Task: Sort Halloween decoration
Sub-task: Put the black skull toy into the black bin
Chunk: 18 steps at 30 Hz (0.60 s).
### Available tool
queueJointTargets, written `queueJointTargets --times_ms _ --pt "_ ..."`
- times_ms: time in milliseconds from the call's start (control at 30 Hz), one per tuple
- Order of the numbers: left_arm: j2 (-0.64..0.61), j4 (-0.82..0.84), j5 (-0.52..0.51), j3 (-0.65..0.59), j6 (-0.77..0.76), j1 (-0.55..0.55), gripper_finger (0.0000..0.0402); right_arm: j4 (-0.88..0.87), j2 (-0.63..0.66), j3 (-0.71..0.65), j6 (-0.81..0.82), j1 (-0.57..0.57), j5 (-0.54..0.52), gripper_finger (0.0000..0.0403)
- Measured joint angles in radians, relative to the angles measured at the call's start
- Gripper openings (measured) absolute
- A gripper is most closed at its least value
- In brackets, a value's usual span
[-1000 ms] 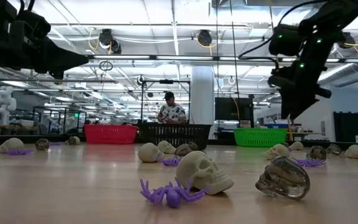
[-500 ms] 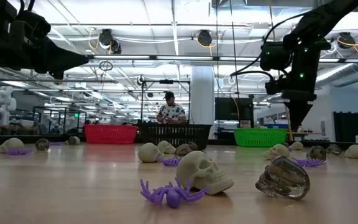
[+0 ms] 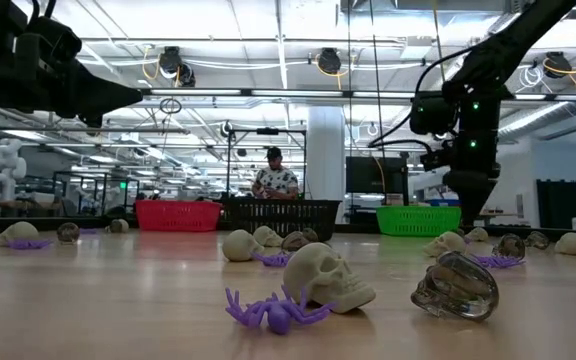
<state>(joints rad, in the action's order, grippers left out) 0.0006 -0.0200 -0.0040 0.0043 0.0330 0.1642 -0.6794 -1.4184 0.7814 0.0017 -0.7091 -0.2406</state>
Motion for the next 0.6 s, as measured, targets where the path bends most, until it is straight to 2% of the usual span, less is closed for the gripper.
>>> queueJointTargets --times_ms 133,267,367,600 --pt "0.000 0.000 0.000 0.000 0.000 0.000 0.0005 0.042 -0.018 0.011 0.038 -0.044 -0.017 0.0151" --pt "0.000 0.000 0.000 0.000 0.000 0.000 0.0005 0.093 -0.051 0.011 0.010 -0.077 0.051 0.0151" --pt "0.000 0.000 0.000 0.000 0.000 0.000 0.0005 0.093 -0.075 0.011 -0.014 -0.093 0.049 0.0156" --pt "0.000 0.000 0.000 0.000 0.000 0.000 0.0005 0.131 -0.086 0.011 -0.021 -0.121 0.032 0.0207"
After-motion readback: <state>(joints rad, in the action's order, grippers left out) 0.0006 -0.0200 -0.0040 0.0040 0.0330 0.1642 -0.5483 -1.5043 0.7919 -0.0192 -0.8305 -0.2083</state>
